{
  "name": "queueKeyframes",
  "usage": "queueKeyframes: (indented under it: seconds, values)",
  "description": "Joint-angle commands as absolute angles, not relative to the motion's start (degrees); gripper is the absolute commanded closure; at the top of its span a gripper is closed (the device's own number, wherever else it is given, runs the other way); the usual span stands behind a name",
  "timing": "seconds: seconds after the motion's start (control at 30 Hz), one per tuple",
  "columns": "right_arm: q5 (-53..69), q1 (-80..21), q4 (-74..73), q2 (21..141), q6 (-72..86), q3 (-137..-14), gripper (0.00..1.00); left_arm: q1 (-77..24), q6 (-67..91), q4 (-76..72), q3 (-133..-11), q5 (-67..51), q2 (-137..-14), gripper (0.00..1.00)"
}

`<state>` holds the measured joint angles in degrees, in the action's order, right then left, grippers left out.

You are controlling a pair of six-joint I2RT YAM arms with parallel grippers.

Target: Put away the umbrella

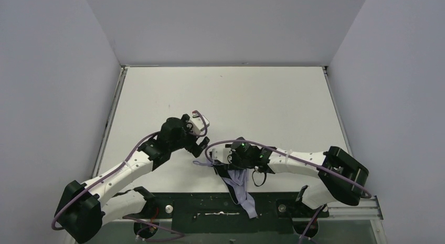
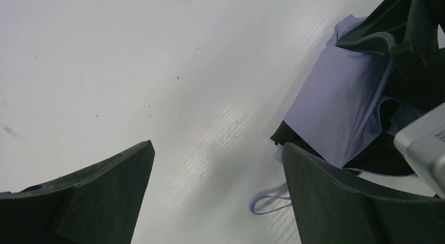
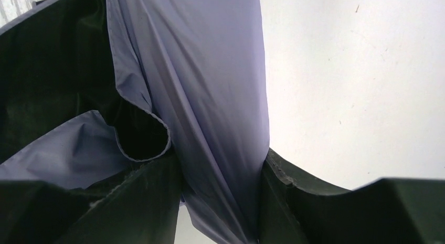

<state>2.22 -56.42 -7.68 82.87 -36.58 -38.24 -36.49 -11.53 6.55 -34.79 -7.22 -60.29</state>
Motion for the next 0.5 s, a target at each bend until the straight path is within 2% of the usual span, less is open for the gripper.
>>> queueKeyframes:
  seconds: [0.0, 0.27, 0.47]
  values:
    - [-1.32, -57.38, -6.14, 82.27, -39.85, -32.31, 0.83, -35.63, -7.05, 4.04, -38.17, -8.96, -61.70, 0.09]
    - [-2.03, -57.74, -1.57, 77.71, -42.07, -28.34, 0.83, -34.98, -4.00, 3.91, -38.96, -18.88, -67.25, 0.09]
    - [-3.06, -57.93, -0.56, 77.76, -41.86, -28.51, 0.83, -34.81, -2.05, 6.02, -44.82, -20.65, -75.83, 0.10]
